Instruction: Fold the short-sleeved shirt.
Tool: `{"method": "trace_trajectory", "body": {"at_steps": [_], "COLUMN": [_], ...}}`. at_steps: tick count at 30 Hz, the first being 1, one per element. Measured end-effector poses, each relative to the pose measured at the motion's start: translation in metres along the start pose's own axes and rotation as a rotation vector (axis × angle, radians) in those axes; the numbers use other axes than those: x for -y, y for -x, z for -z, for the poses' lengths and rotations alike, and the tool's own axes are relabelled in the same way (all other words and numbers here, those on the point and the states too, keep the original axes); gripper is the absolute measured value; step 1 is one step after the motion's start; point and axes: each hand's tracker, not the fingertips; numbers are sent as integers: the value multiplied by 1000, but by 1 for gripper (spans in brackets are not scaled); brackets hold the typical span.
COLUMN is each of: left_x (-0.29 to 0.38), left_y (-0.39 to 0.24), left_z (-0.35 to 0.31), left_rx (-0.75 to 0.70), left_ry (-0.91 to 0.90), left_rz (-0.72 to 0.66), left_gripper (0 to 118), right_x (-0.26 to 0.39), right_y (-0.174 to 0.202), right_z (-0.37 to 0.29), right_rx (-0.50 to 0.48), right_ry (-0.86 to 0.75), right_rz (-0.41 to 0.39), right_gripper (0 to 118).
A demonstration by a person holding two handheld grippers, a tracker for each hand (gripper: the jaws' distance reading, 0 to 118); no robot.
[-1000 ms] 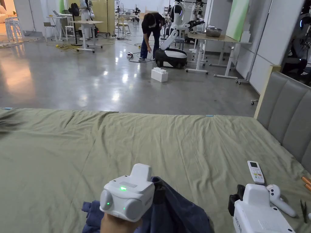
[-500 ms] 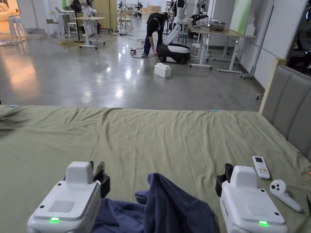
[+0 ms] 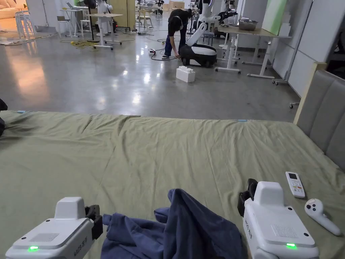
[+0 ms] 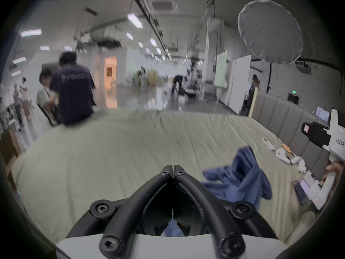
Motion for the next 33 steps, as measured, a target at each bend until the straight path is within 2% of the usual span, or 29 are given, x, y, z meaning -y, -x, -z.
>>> {"method": "trace_trajectory", "body": {"at_steps": [2, 4, 5, 6, 7, 8, 17, 19, 22, 25, 27, 29, 30, 31, 32, 33], "left_x": [8, 19, 28, 36, 42, 46, 90, 92, 92, 93, 91, 87, 87, 85, 83, 80], "left_y": [3, 3, 5, 5, 6, 6, 11, 4, -15, -28, -25, -12, -6, -2, 1, 2], "left_z": [10, 26, 34, 40, 47, 52, 89, 87, 85, 86, 86, 84, 82, 79, 74, 69], "left_rx": [-24, -29, -24, -27, -43, -48, -106, -139, -161, -139, -127, -88, -77, -59, -55, -48], "left_ry": [46, 163, 219, 259, 292, 334, 597, 546, 579, 566, 557, 547, 544, 530, 512, 495], "left_rz": [0, -8, -7, -13, -22, -35, -142, -101, -5, 72, 85, -4, -33, -52, -51, -53], "left_gripper": [1, 18, 29, 52, 68, 73, 70, 60, 29, 8, 5, 5, 4, 4, 4, 4], "right_x": [5, 10, 13, 15, 17, 19, 39, 43, 47, 52, 56, 61, 66, 74, 77, 79], "right_y": [0, -1, -1, -1, -1, 0, -2, -2, -3, -6, -10, -17, -19, -23, -26, -29], "right_z": [2, 5, 6, 7, 8, 8, 15, 16, 16, 19, 21, 27, 30, 34, 37, 38], "right_rx": [3, -2, -2, -2, -4, -6, -3, -8, -5, 0, 5, -17, -37, -42, -40, -35], "right_ry": [18, 38, 50, 54, 62, 68, 126, 147, 163, 182, 201, 239, 282, 365, 356, 350], "right_rz": [0, 7, 5, 0, -2, -5, -10, -9, -11, -3, 1, 15, 22, 61, 46, 37], "right_gripper": [1, 1, 1, 1, 1, 1, 1, 1, 1, 1, 1, 1, 1, 1, 4, 21]}}
